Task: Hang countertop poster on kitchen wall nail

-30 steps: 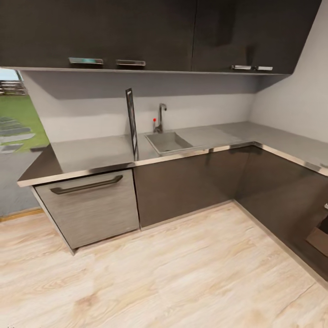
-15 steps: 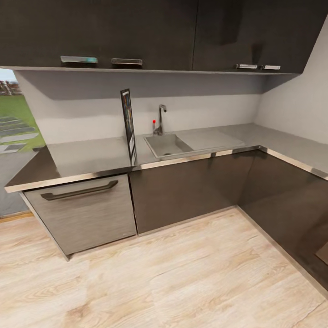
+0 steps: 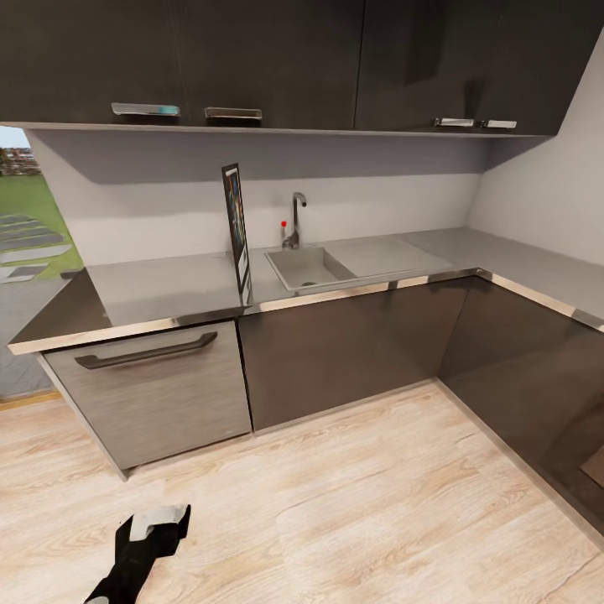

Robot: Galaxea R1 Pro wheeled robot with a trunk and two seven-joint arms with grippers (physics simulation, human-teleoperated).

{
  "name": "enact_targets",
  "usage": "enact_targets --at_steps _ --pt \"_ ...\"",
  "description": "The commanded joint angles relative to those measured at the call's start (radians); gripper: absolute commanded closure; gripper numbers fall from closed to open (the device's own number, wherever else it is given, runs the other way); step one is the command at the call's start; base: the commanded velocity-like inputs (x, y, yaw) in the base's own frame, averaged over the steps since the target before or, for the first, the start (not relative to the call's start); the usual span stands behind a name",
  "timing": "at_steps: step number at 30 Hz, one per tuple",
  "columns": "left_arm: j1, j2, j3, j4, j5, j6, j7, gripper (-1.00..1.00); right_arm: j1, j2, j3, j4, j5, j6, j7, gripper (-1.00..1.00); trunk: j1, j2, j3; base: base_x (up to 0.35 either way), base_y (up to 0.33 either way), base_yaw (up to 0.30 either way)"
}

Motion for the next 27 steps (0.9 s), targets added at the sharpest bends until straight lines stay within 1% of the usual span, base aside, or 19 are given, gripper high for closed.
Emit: enact_targets --at_steps 1,2,3,4,6,8,9,10,12,14,15,17,18,21,22,25,26,27 --pt "0.001 -0.001 0.000 -0.036 0.000 0.029 0.001 -1.00 0.000 0.000 0.000 0.001 0.009 -0.002 -0.001 -1.00 0.000 0.000 -0.001 0.000 0.000 0.000" --pt "-0.002 -0.004 0.000 -0.082 0.000 0.066 0.003 -1.00 0.000 -0.001 0.000 0.001 0.009 -0.002 -0.001 -1.00 0.000 0.000 -0.001 0.000 0.000 0.000" --pt "-0.007 -0.004 0.000 -0.098 0.000 0.082 0.006 -1.00 0.000 -0.001 0.000 0.001 0.009 -0.002 -0.001 -1.00 0.000 0.000 -0.001 0.000 0.000 0.000" --pt "-0.029 -0.006 0.000 -0.123 0.000 0.113 0.016 -1.00 0.000 -0.001 0.000 0.001 0.009 -0.002 -0.001 -1.00 0.000 0.000 -0.001 0.000 0.000 0.000" --pt "-0.071 -0.006 0.000 -0.139 0.000 0.149 0.032 -1.00 0.000 -0.001 0.000 0.001 0.009 -0.002 -0.001 -1.00 0.000 0.000 -0.001 0.000 0.000 0.000" --pt "-0.126 -0.008 0.000 -0.149 0.001 0.191 0.049 -1.00 0.000 -0.001 0.000 0.001 0.009 -0.002 -0.001 -1.00 0.000 0.000 -0.001 0.000 0.000 0.000" --pt "-0.181 -0.011 0.000 -0.155 0.002 0.236 0.061 -1.00 0.000 -0.002 0.000 0.001 0.009 -0.002 -0.001 -1.00 0.000 0.000 -0.001 0.000 0.000 0.000" --pt "-0.208 -0.014 0.000 -0.157 0.002 0.259 0.065 -1.00 0.000 -0.002 0.000 0.001 0.009 -0.002 -0.001 -1.00 0.000 0.000 -0.001 0.000 0.000 0.000" --pt "-0.261 -0.024 0.000 -0.159 0.002 0.298 0.072 -1.00 0.000 -0.002 0.000 0.001 0.009 -0.002 -0.001 -1.00 0.000 0.000 -0.001 0.000 0.000 0.000" --pt "-0.323 -0.039 0.000 -0.155 0.001 0.326 0.076 -1.00 0.000 -0.003 -0.001 0.000 0.009 -0.002 -0.001 -1.00 0.000 0.000 -0.001 0.000 0.000 0.000" --pt "-0.389 -0.057 0.000 -0.139 0.001 0.345 0.078 -1.00 -0.001 -0.004 -0.002 0.000 0.008 -0.002 -0.001 -1.00 0.000 0.000 -0.001 0.000 0.000 0.000" --pt "-0.458 -0.073 0.000 -0.107 0.000 0.358 0.080 -1.00 -0.001 -0.005 -0.004 -0.002 0.008 -0.002 -0.001 -1.00 0.000 0.000 -0.001 0.000 0.000 0.000" --pt "-0.529 -0.088 0.000 -0.065 0.000 0.365 0.081 -1.00 -0.002 -0.006 -0.005 -0.004 0.007 -0.002 -0.001 -1.00 0.000 0.000 -0.001 0.000 0.000 0.000" --pt "-0.630 -0.107 0.000 0.018 -0.001 0.372 0.083 -1.00 -0.003 -0.013 -0.007 -0.005 0.007 -0.002 -0.001 -1.00 0.000 0.000 -0.001 0.000 0.000 0.000" --pt "-0.695 -0.117 0.000 0.083 -0.001 0.373 0.083 -1.00 -0.004 -0.019 -0.008 -0.007 0.007 -0.002 -0.001 -1.00 0.000 0.000 -0.001 0.000 0.000 0.000" --pt "-0.791 -0.131 0.000 0.184 -0.001 0.374 0.084 -1.00 -0.005 -0.031 -0.009 -0.008 0.006 -0.002 -0.001 -1.00 0.000 0.000 -0.001 0.000 0.000 0.000" --pt "-0.850 -0.139 0.000 0.246 -0.001 0.373 0.084 -1.00 -0.006 -0.036 -0.009 -0.009 0.006 -0.002 -0.001 -1.00 0.000 0.000 -0.001 0.000 0.000 0.000" --pt "-0.876 -0.142 0.000 0.275 -0.001 0.373 0.084 -1.00 -0.006 -0.038 -0.009 -0.009 0.006 -0.002 -0.001 -1.00 0.000 0.000 -0.001 0.000 0.000 0.000"
